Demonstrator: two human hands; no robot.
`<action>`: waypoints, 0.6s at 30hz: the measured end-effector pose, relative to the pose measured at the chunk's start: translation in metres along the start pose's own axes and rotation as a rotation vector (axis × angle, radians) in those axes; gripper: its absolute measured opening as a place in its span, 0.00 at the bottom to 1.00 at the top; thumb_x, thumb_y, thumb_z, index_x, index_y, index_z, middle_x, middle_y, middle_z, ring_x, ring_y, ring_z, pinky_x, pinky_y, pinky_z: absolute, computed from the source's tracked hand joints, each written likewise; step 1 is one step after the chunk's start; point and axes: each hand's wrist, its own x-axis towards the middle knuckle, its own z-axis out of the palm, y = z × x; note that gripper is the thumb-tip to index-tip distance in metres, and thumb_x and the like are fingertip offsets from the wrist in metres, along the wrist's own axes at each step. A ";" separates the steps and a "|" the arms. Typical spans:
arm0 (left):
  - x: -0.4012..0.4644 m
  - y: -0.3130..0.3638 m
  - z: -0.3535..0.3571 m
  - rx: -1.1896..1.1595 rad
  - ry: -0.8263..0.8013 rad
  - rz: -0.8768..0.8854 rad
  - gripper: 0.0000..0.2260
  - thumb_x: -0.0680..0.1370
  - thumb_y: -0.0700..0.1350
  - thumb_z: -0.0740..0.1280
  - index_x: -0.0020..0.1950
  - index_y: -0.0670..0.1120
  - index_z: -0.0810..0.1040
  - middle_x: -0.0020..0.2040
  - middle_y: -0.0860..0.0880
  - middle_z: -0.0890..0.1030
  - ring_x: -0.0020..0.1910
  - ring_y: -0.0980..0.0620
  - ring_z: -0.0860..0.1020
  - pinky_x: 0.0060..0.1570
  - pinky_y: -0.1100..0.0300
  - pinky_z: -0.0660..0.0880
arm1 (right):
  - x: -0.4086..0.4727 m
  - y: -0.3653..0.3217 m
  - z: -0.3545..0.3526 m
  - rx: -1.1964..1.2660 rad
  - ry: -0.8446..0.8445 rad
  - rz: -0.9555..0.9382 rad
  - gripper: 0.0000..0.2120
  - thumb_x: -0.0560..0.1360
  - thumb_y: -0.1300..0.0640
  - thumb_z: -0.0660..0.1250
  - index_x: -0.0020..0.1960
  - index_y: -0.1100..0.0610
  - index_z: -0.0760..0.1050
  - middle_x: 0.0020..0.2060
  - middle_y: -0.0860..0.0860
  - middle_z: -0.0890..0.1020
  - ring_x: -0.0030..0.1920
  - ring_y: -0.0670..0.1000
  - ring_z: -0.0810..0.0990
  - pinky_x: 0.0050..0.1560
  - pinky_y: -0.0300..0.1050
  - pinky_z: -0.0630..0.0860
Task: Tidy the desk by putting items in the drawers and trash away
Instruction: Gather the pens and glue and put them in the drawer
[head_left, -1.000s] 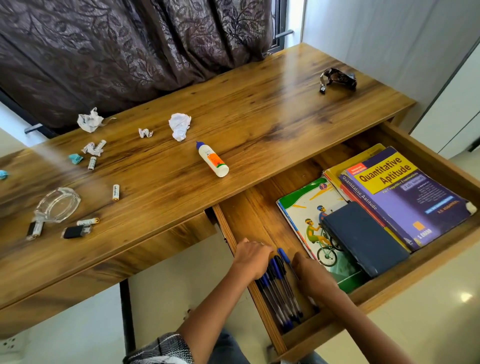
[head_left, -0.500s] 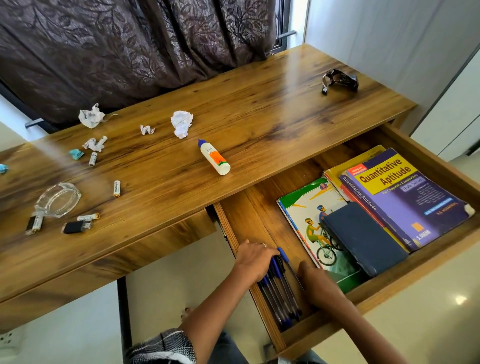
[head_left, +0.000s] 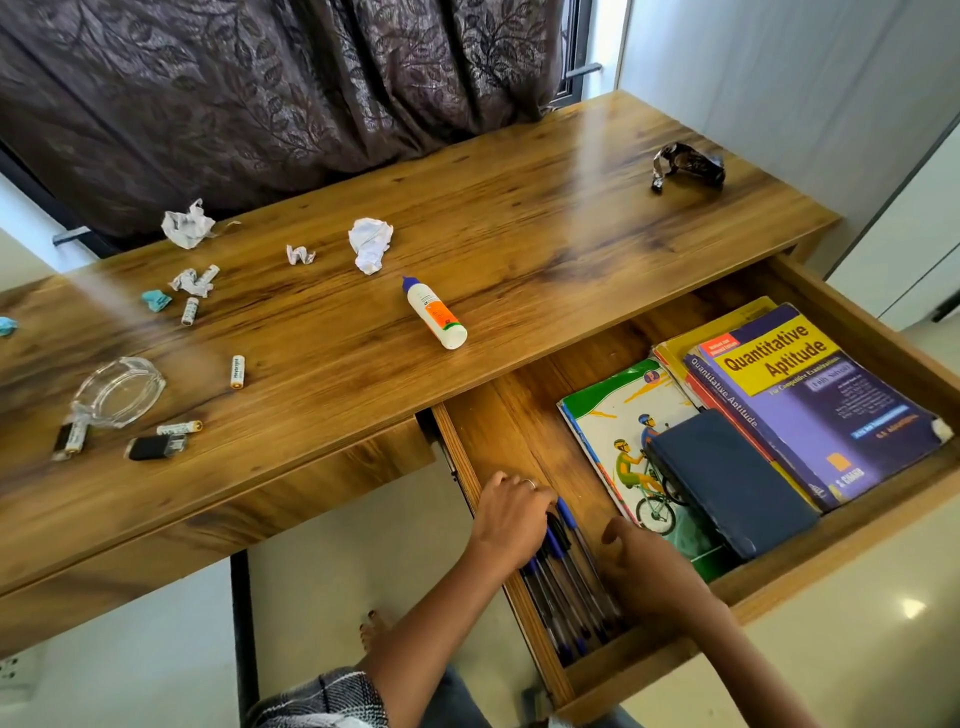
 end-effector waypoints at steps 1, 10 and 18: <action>-0.001 -0.001 0.000 -0.022 0.033 -0.001 0.13 0.80 0.45 0.59 0.64 0.48 0.74 0.60 0.48 0.78 0.60 0.49 0.74 0.63 0.53 0.64 | 0.000 -0.001 -0.003 0.017 0.022 -0.007 0.10 0.76 0.52 0.61 0.57 0.48 0.68 0.46 0.48 0.80 0.44 0.47 0.79 0.48 0.48 0.79; 0.000 -0.039 -0.012 -0.170 0.390 -0.068 0.18 0.78 0.49 0.62 0.67 0.50 0.72 0.66 0.51 0.74 0.65 0.52 0.72 0.68 0.51 0.64 | 0.017 -0.073 -0.043 0.220 0.281 -0.254 0.07 0.75 0.58 0.65 0.53 0.53 0.74 0.44 0.48 0.78 0.43 0.47 0.77 0.46 0.46 0.77; 0.002 -0.140 -0.050 -0.146 0.548 -0.321 0.24 0.77 0.55 0.54 0.71 0.47 0.67 0.72 0.46 0.68 0.71 0.45 0.66 0.68 0.46 0.64 | 0.072 -0.189 -0.077 0.264 0.560 -0.415 0.13 0.76 0.58 0.64 0.60 0.55 0.73 0.54 0.48 0.75 0.55 0.48 0.73 0.52 0.40 0.71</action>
